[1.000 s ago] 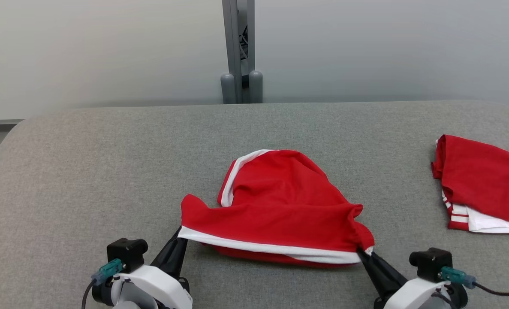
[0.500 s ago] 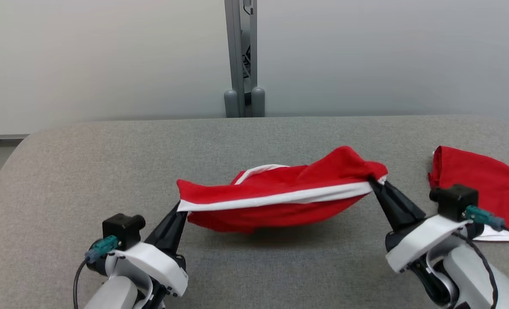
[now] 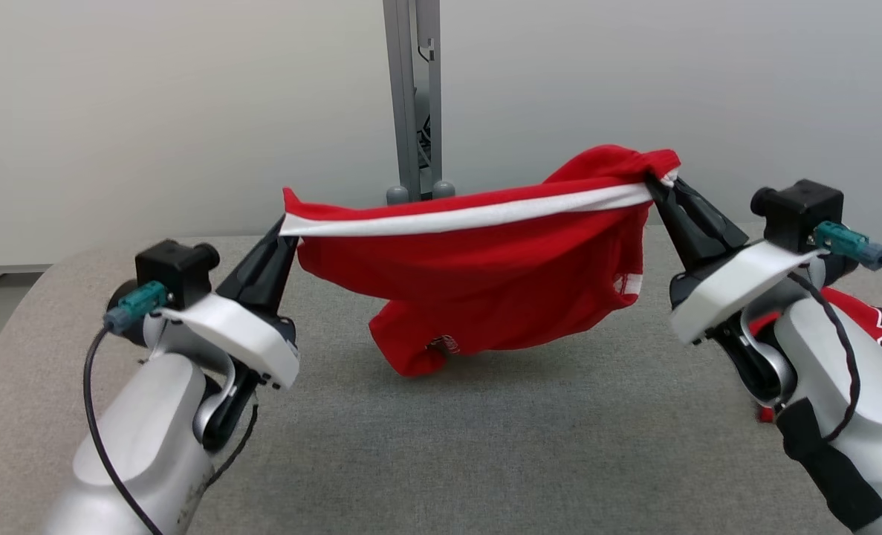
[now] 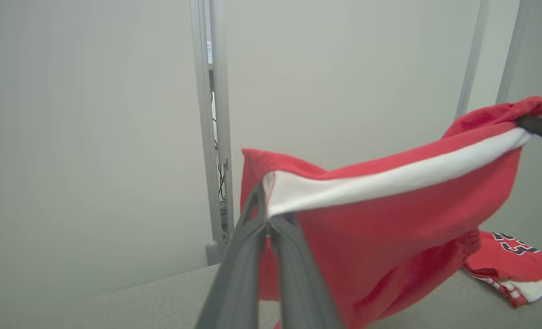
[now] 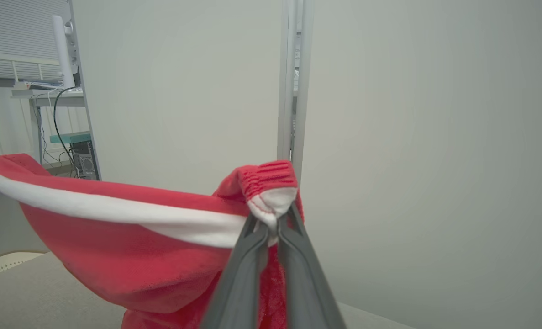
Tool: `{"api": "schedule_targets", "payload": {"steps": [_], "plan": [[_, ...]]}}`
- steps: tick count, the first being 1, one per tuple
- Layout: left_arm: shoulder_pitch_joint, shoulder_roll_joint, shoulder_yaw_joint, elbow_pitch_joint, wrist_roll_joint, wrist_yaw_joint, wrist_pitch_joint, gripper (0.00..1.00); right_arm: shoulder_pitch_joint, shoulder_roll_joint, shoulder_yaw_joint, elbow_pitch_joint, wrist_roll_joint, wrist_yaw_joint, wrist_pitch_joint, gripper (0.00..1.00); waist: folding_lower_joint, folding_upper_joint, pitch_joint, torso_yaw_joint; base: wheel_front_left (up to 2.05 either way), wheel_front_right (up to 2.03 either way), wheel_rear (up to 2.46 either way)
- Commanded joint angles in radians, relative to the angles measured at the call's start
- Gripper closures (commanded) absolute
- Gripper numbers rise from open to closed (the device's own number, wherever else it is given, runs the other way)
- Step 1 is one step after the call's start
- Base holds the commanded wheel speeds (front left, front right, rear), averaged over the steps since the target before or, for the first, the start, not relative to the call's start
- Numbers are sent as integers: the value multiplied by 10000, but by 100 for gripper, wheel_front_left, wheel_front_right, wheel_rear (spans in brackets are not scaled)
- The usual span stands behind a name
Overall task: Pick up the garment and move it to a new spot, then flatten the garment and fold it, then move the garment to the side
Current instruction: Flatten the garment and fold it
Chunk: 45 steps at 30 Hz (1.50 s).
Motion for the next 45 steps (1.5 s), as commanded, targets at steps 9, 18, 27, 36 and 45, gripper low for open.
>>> {"api": "schedule_targets", "payload": {"steps": [9, 18, 27, 36, 45], "plan": [[-1302, -227, 323, 573, -381, 172, 364, 100, -890, 897, -453, 394, 2736, 0, 1561, 100, 0, 0, -329, -93, 0, 0, 0], [-1212, -280, 473, 1074, -714, 161, 273, 100, -727, 1204, -1188, 931, 4548, 0, 2031, 100, 0, 0, -379, -126, 0, 0, 0], [-1519, -246, 529, 1320, -1166, 94, 513, 100, -896, 1887, -2410, 1165, 7050, 0, 2908, 100, 0, 0, -158, -256, 0, 0, 0], [-2180, -329, 458, 1658, -1431, 33, 789, 100, -2041, 2248, -2807, 2291, 7519, 2, 3100, 100, 0, 0, 563, -377, 0, 0, 0], [-4834, -295, 553, 2576, -1428, 12, 1135, 100, -4671, 2471, -2514, 2828, 7219, 2, 2709, 100, 0, 0, 2650, -353, 0, 0, 0]]}}
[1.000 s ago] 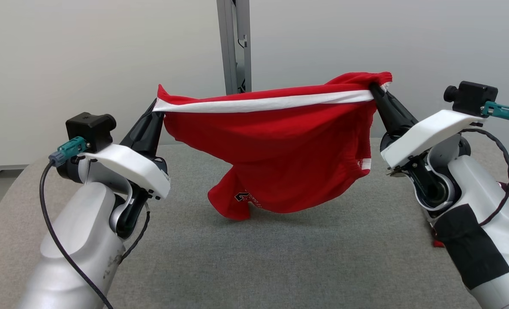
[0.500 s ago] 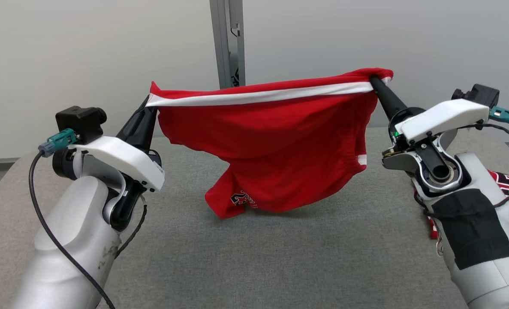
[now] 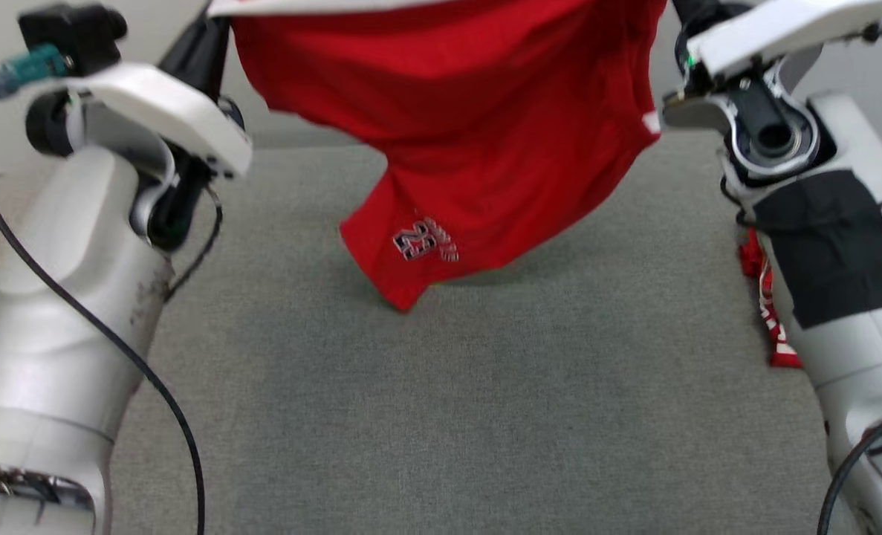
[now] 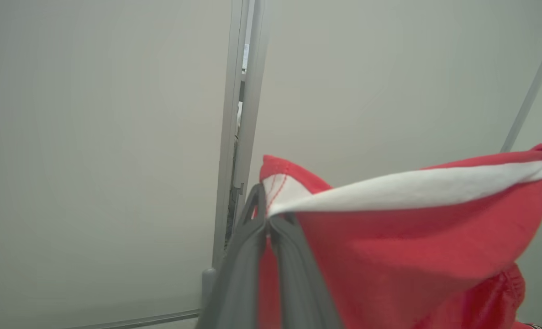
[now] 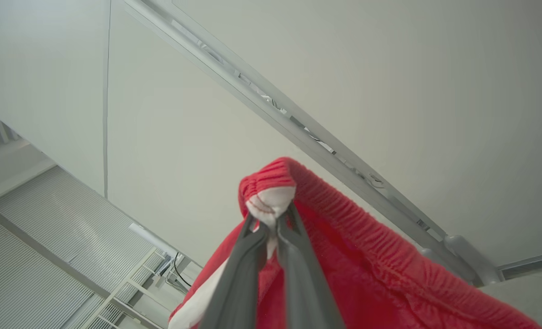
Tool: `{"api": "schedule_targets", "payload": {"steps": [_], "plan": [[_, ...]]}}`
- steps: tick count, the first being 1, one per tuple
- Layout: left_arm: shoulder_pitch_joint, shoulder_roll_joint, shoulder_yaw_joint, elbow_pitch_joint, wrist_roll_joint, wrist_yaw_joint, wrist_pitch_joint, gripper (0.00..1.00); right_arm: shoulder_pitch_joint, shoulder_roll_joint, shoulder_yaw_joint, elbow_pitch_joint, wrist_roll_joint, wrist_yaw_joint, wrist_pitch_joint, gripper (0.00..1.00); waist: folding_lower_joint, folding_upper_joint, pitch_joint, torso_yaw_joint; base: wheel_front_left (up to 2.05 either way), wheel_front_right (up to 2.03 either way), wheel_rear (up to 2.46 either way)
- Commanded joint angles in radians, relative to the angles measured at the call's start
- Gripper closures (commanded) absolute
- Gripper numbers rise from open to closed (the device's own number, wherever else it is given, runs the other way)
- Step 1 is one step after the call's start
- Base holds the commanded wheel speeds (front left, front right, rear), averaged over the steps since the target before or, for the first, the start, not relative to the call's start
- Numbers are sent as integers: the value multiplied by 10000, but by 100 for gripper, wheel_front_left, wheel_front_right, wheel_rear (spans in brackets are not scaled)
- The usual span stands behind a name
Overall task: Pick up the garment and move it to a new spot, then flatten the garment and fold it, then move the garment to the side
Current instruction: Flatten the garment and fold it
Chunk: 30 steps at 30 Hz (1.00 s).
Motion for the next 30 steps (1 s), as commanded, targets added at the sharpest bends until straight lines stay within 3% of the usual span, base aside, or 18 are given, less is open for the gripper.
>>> {"api": "schedule_targets", "payload": {"steps": [1, 7, 14, 23, 30], "plan": [[-577, 43, 116, 216, -2, -8, -7, 100, -452, 9, -2, 136, 38, 4, -192, 100, 0, -1, 1042, 7, 0, 0, 0], [-3045, -65, 372, 1277, 292, 274, -824, 100, -2250, 59, 373, 262, 147, 4, -1472, 100, 0, -1, 2250, 68, 0, 0, 0], [-4295, -483, 759, 1831, 463, 358, -1380, 100, -2722, 75, 1202, -354, 698, 4, -2680, 100, 0, -1, 3151, 246, 0, 0, 0], [-3655, -1031, 1304, 1645, 1254, 190, -1399, 100, -2189, 75, 1983, 172, 952, 4, -3100, 100, 0, -1, 4297, 591, 0, 0, 0], [-2808, -1137, 1296, 2336, 1616, 25, -1402, 100, -1231, -10, 2493, 657, 1403, 4, -3041, 100, 0, -1, 4237, 711, 0, 0, 0]]}}
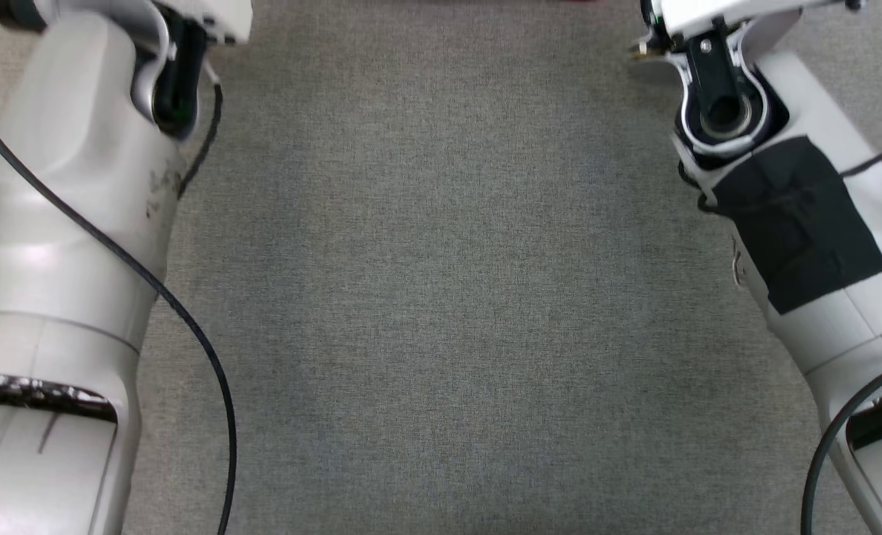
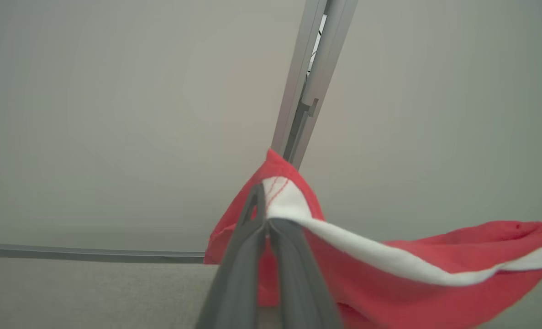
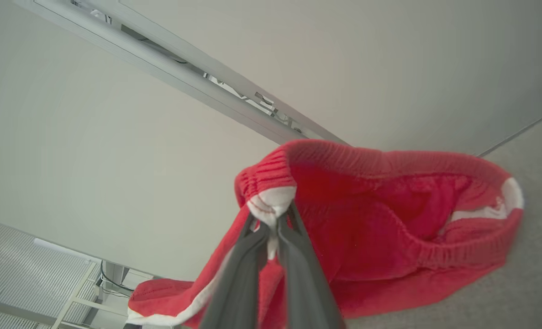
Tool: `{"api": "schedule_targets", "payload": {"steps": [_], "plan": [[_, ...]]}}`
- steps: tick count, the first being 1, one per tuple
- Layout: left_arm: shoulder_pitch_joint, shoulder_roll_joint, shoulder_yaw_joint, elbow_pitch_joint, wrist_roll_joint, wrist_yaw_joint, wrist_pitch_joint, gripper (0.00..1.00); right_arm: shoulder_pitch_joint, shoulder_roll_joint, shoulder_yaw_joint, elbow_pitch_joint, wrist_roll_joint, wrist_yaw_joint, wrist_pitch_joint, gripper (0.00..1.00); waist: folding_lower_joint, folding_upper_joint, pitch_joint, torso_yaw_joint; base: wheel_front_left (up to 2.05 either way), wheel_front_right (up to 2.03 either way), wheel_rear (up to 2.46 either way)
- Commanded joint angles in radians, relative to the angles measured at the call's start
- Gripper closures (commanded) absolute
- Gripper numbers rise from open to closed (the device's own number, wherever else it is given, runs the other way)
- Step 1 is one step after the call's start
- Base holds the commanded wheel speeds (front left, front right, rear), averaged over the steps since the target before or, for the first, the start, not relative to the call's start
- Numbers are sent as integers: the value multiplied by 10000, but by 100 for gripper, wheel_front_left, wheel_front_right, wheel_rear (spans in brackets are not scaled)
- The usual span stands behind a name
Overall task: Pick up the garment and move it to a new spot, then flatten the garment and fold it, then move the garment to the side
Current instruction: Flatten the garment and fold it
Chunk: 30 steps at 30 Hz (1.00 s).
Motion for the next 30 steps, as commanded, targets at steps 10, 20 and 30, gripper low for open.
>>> {"api": "schedule_targets", "payload": {"steps": [10, 20, 30], "plan": [[1917, 148, -268, 571, 261, -84, -30, 100, 1980, -450, 231, 9, 940, 4, 767, 100, 0, 0, -1388, -39, 0, 0, 0], [4046, 352, -1229, 764, 149, -83, -30, 100, 3894, -593, 652, 496, 1250, 4, 1714, 100, 0, 0, -3014, -68, 0, 0, 0], [5605, 384, -2100, 934, -136, -82, -31, 100, 5215, -567, 1051, 974, 1238, 4, 2348, 100, 0, 0, -4210, -33, 0, 0, 0]]}}
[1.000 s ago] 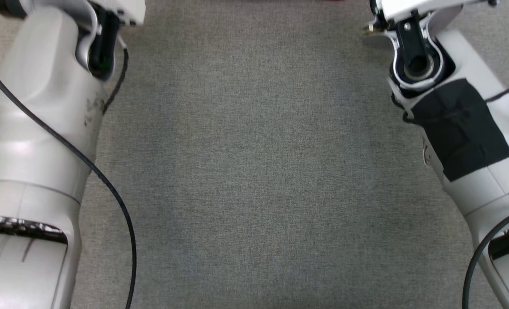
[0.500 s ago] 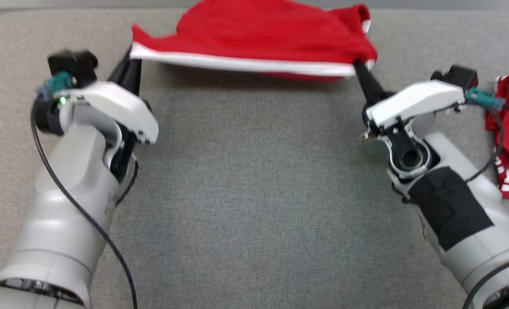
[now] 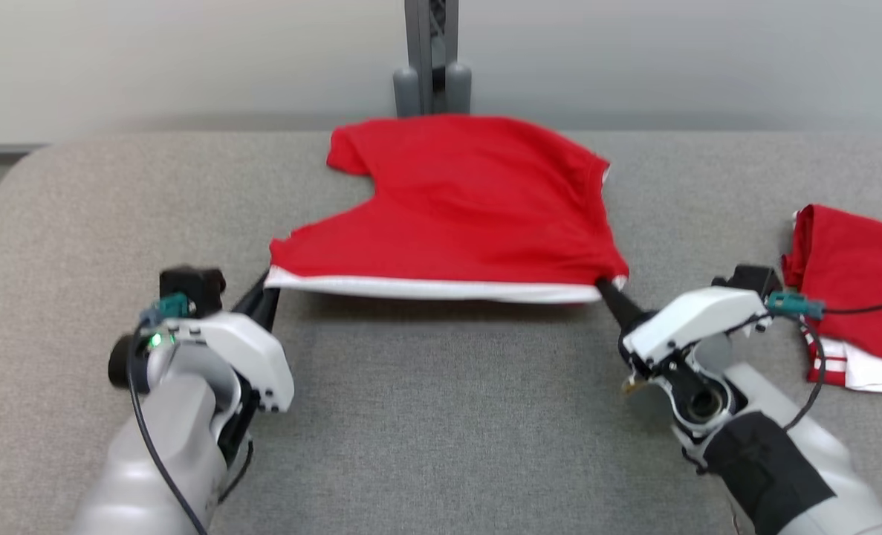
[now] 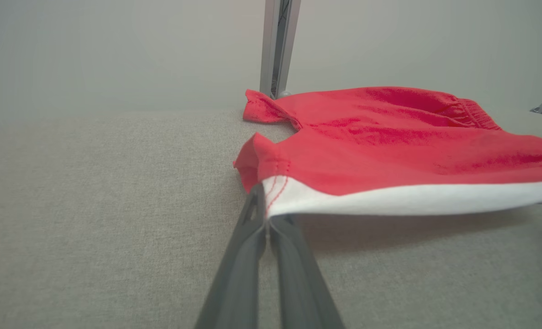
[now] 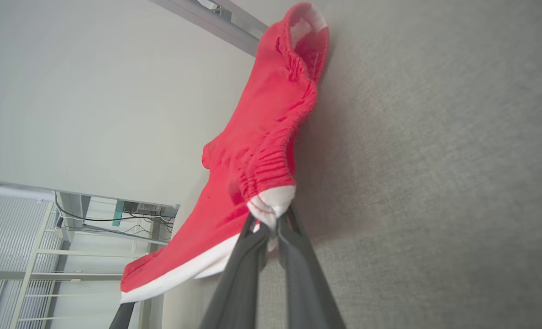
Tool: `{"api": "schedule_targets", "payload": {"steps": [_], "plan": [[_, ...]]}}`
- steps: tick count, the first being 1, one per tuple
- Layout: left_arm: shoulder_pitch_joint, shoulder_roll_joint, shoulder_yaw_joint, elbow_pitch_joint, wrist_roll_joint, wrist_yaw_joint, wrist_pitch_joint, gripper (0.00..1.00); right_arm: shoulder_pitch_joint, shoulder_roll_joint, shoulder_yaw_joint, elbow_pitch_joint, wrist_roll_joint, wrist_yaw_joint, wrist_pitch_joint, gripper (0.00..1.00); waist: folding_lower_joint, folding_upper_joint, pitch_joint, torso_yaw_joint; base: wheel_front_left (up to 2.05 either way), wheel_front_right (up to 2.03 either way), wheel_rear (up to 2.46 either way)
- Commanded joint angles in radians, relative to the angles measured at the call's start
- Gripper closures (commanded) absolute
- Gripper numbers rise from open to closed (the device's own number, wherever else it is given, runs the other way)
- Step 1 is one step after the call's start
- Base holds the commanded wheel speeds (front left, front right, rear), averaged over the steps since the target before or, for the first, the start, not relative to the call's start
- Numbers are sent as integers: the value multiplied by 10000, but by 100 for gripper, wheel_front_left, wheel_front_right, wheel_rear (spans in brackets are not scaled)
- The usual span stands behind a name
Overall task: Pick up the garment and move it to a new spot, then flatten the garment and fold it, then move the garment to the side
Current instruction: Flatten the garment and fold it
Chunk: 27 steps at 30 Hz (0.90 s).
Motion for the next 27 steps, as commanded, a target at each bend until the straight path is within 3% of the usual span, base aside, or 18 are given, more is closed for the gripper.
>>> {"api": "schedule_targets", "payload": {"steps": [1, 12, 27], "plan": [[220, 125, -24, 55, -108, -6, -31, 100, 232, -83, 29, 41, -21, 4, 59, 100, 0, 0, -358, 22, 0, 0, 0], [1922, 185, -346, -138, -896, -6, -31, 100, 1642, -376, 587, -136, -240, 2, 497, 100, 0, 0, -1369, 297, 0, 0, 0], [3833, 274, 592, -1458, -1115, 1, -33, 100, 3074, -892, 993, -850, -170, 2, 1092, 100, 0, 0, -2233, 722, 0, 0, 0]]}}
